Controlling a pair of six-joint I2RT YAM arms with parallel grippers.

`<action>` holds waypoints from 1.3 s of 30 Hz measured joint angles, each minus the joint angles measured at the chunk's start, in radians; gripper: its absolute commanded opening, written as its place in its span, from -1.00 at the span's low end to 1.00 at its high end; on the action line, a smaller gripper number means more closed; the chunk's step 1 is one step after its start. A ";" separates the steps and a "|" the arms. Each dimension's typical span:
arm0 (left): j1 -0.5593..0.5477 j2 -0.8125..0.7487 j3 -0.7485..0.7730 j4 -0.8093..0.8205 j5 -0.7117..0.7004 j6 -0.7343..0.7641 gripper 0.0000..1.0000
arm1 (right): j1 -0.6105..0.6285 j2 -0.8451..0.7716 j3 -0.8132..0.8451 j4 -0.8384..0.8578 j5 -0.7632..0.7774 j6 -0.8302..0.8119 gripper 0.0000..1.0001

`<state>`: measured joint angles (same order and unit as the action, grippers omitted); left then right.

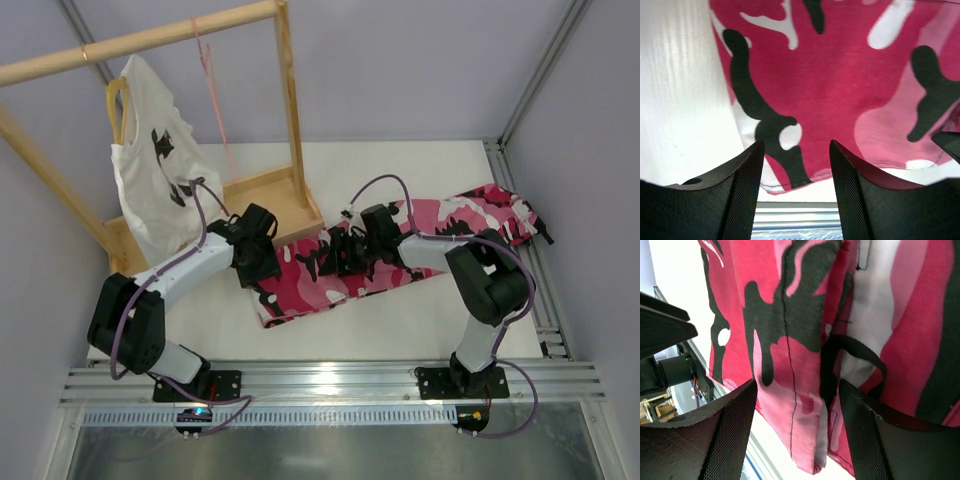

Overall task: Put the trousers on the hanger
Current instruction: Fold the trousers

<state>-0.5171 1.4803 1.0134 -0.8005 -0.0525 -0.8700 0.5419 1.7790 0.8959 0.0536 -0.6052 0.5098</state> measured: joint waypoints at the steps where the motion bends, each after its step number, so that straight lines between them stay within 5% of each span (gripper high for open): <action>1: 0.011 -0.004 -0.016 0.005 0.000 0.003 0.11 | 0.002 0.006 0.004 0.005 -0.002 0.001 0.39; 8: 0.094 -0.022 -0.106 0.029 0.000 0.014 0.12 | 0.040 0.066 0.023 0.097 -0.027 0.020 0.27; 11: 0.126 -0.032 -0.134 0.039 0.001 0.015 0.14 | 0.048 0.076 0.016 0.132 -0.029 0.036 -0.52; 15: 0.165 -0.058 -0.190 0.052 0.005 0.016 0.23 | 0.050 0.063 0.009 0.112 -0.016 0.048 -0.92; 27: 0.185 -0.093 -0.196 0.095 0.076 0.044 0.32 | 0.066 -0.169 0.172 -0.434 0.419 -0.045 -0.92; 28: 0.185 -0.089 -0.196 0.105 0.084 0.044 0.31 | 0.066 -0.169 0.183 -0.461 0.450 -0.052 -0.87; 30: 0.185 -0.071 -0.192 0.120 0.099 0.044 0.30 | 0.066 -0.166 0.192 -0.498 0.497 -0.064 -0.26; 33: 0.185 -0.027 -0.180 0.131 0.112 0.052 0.30 | 0.065 -0.140 0.195 -0.531 0.534 -0.093 0.14; 39: 0.185 -0.007 -0.163 0.127 0.114 0.077 0.31 | 0.025 -0.117 0.192 -0.539 0.474 -0.163 0.24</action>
<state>-0.3317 1.4731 0.8509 -0.6735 0.0616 -0.7925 0.5667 1.6623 1.0874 -0.4850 -0.1314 0.3466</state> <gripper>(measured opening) 0.653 0.610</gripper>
